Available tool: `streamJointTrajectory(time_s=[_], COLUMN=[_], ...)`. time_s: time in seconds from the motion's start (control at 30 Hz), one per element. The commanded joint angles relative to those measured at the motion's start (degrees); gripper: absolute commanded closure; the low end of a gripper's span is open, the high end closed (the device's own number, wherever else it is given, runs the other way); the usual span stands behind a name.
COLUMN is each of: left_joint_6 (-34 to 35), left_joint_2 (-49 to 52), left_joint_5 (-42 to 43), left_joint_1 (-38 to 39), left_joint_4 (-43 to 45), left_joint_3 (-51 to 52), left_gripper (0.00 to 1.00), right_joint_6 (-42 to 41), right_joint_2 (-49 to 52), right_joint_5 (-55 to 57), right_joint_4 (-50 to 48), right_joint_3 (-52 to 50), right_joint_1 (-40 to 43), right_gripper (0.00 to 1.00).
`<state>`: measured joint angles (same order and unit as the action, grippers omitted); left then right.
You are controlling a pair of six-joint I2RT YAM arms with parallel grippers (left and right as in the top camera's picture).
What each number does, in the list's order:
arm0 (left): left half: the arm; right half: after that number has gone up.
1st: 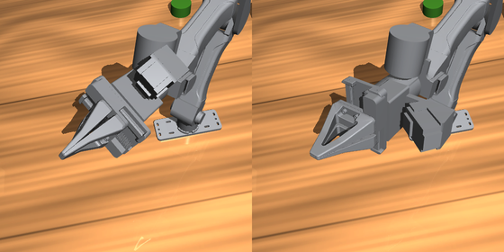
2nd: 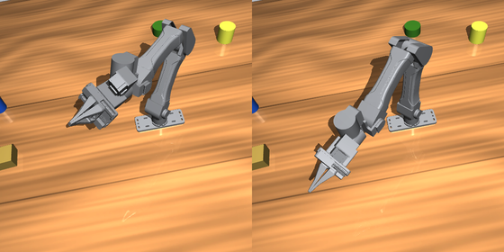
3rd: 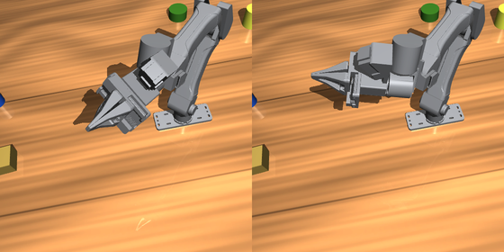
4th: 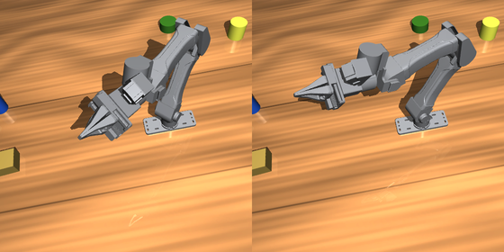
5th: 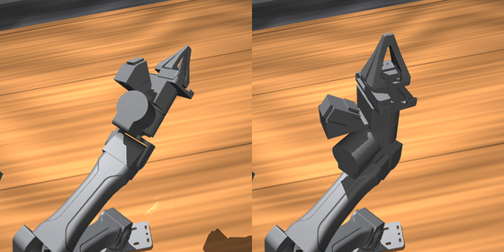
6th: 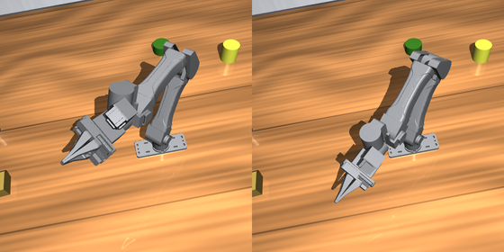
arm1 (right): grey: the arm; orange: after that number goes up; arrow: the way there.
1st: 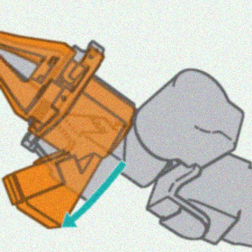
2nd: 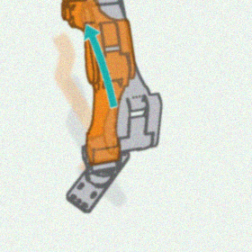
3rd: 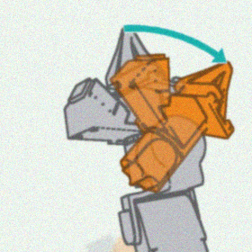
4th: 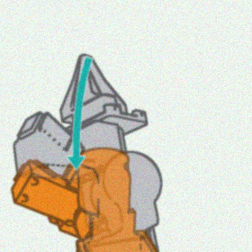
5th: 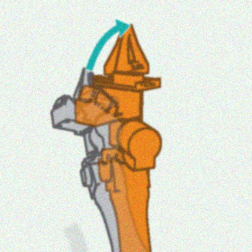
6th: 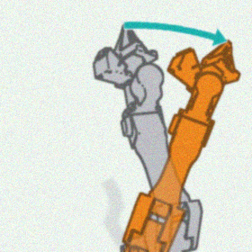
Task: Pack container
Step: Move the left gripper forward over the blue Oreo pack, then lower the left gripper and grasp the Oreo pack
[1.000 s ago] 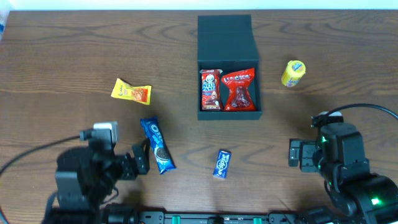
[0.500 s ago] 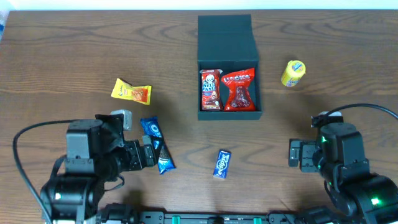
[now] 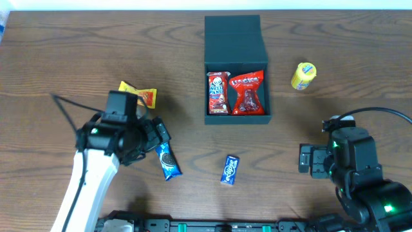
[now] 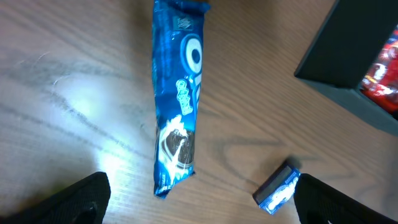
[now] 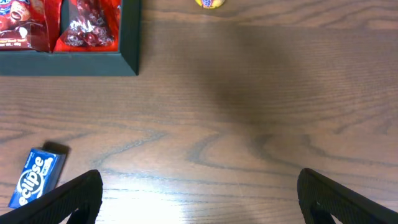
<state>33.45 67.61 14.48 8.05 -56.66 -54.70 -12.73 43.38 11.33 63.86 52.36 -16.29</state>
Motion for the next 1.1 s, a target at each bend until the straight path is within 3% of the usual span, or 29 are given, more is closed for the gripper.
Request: streamJointTrajectory(time_s=[0.0,0.43,0.83,1.07], left_joint_6=[0.6,-1.0,-1.9,-2.0], left_joint_2=[4.0,20.9,21.6,21.7], left_joint_5=[-3.3,-8.1,-7.4,-7.6], left_joint_1=[1.1,5.8,6.7,6.6], left_joint_4=[1.7,7.7,18.4,19.9], left_joint_3=[-0.9,-0.6,9.7,10.7], left_gripper=[0.04,0.05,0.05,0.04], right_joint_6=[0.4,0.4,0.4,0.4], right_joint_2=[-0.3,-0.3,-0.3,-0.3], right_joint_5=[0.2,0.2,0.2,0.2], right_joint_4=[0.1,0.1,0.1,0.1], right_joint_3=[0.1,0.1,0.1,0.1], right_joint_1=[0.9,0.9,0.9,0.9], right_gripper=[0.01,0.01,0.01,0.01])
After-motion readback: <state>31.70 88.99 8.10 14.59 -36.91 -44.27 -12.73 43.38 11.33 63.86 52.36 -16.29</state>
